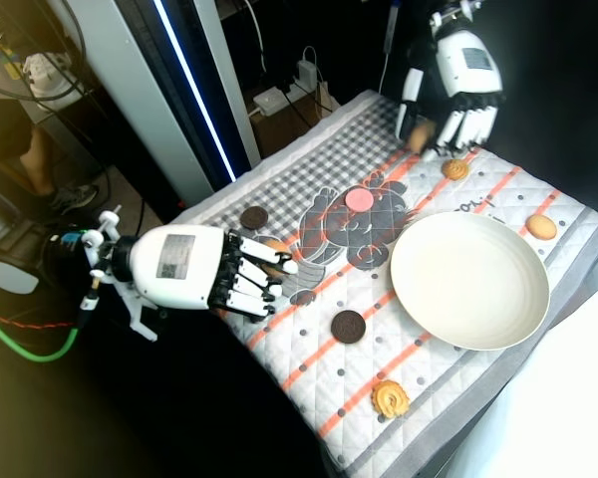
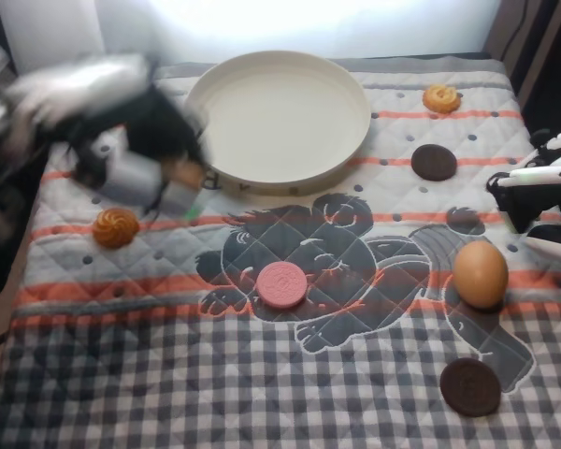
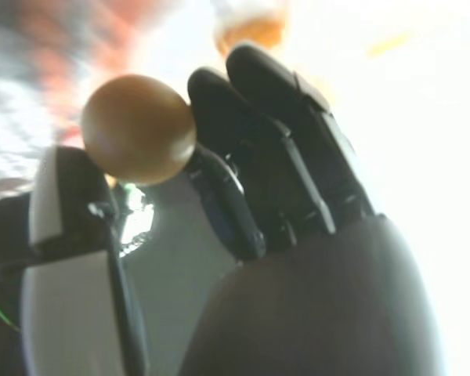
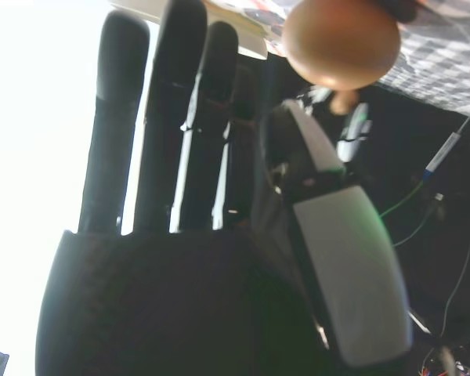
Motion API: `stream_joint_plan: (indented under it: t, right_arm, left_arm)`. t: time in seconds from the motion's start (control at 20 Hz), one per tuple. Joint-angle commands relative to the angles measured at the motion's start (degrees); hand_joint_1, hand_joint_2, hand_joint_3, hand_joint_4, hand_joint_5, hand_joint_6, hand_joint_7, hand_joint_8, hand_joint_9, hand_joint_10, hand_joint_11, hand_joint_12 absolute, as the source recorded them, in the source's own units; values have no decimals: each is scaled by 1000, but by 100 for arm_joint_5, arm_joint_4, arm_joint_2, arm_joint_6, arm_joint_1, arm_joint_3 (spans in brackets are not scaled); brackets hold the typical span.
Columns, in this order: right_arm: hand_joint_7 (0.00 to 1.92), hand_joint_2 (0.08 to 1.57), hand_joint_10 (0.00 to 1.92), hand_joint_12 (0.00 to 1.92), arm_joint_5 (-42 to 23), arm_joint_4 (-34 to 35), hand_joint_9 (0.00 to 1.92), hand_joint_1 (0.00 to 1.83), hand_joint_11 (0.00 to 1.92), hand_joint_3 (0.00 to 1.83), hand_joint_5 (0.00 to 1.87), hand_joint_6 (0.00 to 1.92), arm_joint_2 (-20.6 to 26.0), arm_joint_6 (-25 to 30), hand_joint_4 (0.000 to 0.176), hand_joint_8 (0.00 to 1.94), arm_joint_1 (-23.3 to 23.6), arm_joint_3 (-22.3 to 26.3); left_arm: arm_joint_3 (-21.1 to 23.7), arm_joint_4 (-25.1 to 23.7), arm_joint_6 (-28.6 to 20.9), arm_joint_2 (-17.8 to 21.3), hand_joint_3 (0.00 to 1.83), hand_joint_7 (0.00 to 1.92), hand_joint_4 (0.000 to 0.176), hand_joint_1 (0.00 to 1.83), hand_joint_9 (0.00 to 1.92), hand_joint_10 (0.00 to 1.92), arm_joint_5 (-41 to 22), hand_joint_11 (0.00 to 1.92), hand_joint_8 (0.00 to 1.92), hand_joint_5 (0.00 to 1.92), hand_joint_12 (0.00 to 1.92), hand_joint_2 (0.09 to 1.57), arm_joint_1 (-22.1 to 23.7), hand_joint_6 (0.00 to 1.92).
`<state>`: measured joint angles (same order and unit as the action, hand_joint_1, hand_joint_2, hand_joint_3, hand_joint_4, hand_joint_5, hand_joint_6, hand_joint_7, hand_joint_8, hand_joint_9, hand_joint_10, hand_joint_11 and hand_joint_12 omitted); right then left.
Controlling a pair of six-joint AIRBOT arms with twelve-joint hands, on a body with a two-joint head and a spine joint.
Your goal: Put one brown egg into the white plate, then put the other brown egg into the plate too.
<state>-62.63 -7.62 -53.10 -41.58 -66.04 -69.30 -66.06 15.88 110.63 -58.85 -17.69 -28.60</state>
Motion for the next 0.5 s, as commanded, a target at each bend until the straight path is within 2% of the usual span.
stream_joint_plan:
  t: [0.0,0.05,0.1,0.15,0.25,0.3,0.35,0.4,0.45]
  right_arm:
    - [1123,1395,0,485,-644,160,1102,738,724,0,500,1684,-11,11,136,0,19,-39]
    - [1127,1399,3,621,-644,126,1139,743,721,0,499,1687,-38,11,124,0,47,-65]
    - [1122,1402,2,736,-642,72,1150,709,665,0,487,1699,-62,11,162,0,115,-90]
    - [1122,1404,2,789,-642,42,1156,695,637,1,480,1708,-77,11,173,0,174,-107]
    - [1113,1410,1,802,-643,-22,1137,684,623,2,470,1720,-133,11,176,0,269,-154]
    - [1114,1408,2,820,-642,-86,1141,691,623,0,475,1714,-178,11,173,0,341,-189]
    - [1111,1408,0,817,-642,-121,1134,691,607,0,476,1714,-203,11,173,0,377,-207]
    - [1106,1408,0,805,-642,-163,1117,691,586,0,475,1714,-236,11,173,0,426,-224]
    - [1101,1410,0,773,-641,-178,1112,702,599,0,476,1715,-253,11,155,0,444,-234]
  left_arm:
    - [-250,-43,-24,-218,0,873,0,1251,879,940,-331,713,1381,1012,1255,1144,228,685]
    - [-607,-43,-25,-504,0,912,0,1249,892,874,-215,690,1314,981,1210,1140,418,755]
    - [-986,-27,-27,-800,0,922,0,1254,899,948,-80,699,1306,986,1257,1136,589,738]
    - [-1302,12,-28,-1051,1,917,0,1252,895,998,21,717,1315,973,1272,1140,684,761]
    - [-1787,125,-29,-1441,0,907,0,1244,846,1059,172,658,1338,938,1329,1152,747,801]
    - [-1957,215,-29,-1579,0,754,0,1013,708,1130,235,517,958,845,1406,1061,728,322]
    - [-2039,310,-29,-1640,0,679,0,935,595,1175,287,390,780,788,1480,982,698,100]
    - [-2117,420,-29,-1703,0,589,61,875,511,878,312,159,404,559,1365,908,639,19]
    - [-2150,476,-29,-1731,0,515,115,799,534,470,315,66,131,382,1102,890,612,3]
